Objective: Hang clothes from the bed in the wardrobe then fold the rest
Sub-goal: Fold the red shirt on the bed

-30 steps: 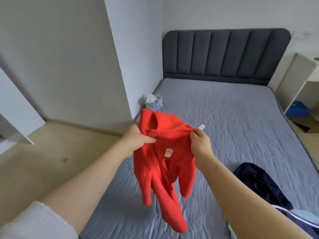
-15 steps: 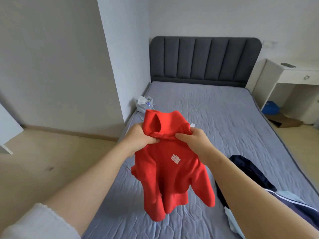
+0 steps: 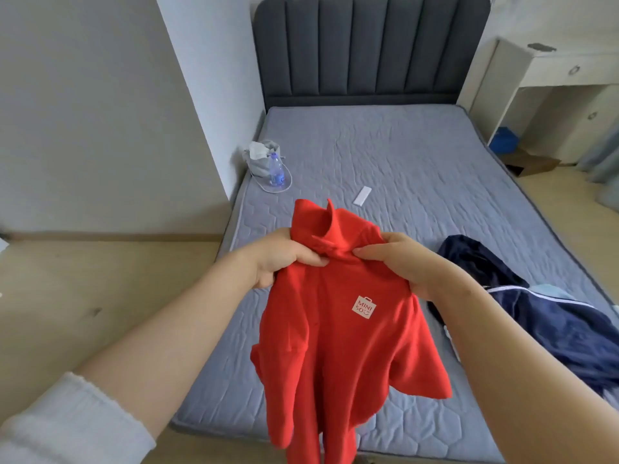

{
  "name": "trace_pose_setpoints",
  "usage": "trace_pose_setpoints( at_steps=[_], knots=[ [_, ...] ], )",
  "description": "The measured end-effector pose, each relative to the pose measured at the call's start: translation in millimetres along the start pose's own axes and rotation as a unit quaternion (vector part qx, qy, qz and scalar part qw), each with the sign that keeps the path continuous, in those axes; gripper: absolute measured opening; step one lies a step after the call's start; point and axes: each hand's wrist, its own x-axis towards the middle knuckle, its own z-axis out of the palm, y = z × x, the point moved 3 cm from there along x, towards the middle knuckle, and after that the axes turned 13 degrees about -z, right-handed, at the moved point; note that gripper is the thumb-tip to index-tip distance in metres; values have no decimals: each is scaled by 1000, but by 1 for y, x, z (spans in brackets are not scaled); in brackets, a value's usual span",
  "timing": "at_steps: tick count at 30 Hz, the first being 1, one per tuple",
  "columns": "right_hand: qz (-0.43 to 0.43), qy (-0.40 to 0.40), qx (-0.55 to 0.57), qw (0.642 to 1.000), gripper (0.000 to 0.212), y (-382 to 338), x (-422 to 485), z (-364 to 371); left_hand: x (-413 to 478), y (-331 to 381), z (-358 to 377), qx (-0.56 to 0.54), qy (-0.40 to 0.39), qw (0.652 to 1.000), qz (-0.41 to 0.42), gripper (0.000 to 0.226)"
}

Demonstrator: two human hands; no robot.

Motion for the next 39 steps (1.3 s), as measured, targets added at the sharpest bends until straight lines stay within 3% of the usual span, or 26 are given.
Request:
trace_pose_setpoints(
  at_steps=[5,15,17,20,21,23,25,28,32,33,36,39],
  knots=[
    [37,48,-114,992,11,83,57,-20,91,-39,-11,62,86,994,-38,29],
    [93,97,-363,922,21,265,214,-66,340,-116,-38,206,215,949,-104,27],
    [97,107,-401,905,26,291,233,-73,371,-125,-39,276,260,919,-104,27],
    [108,139,-339,924,24,323,256,-81,402,-132,-41,464,340,814,-83,25],
    [114,142,-317,931,22,331,263,-81,409,-134,-42,487,351,796,-79,26],
    [109,170,-237,950,19,345,275,-81,425,-137,-45,452,332,822,-97,23],
    [101,211,-120,965,21,349,287,-80,439,-136,-49,332,289,891,-108,13],
    [57,233,-95,966,27,344,314,-90,458,-125,-55,175,244,949,-93,8],
    [-13,235,-151,960,11,331,359,-101,492,-92,-77,155,279,948,-10,23],
    [-23,227,-157,961,16,327,368,-102,501,-86,-83,159,276,948,6,32],
    [-52,161,-171,971,65,327,386,-98,517,-81,-95,139,221,965,18,74],
    [-2,120,-257,959,81,344,377,-88,517,-101,-92,137,189,972,19,86]
  ],
)
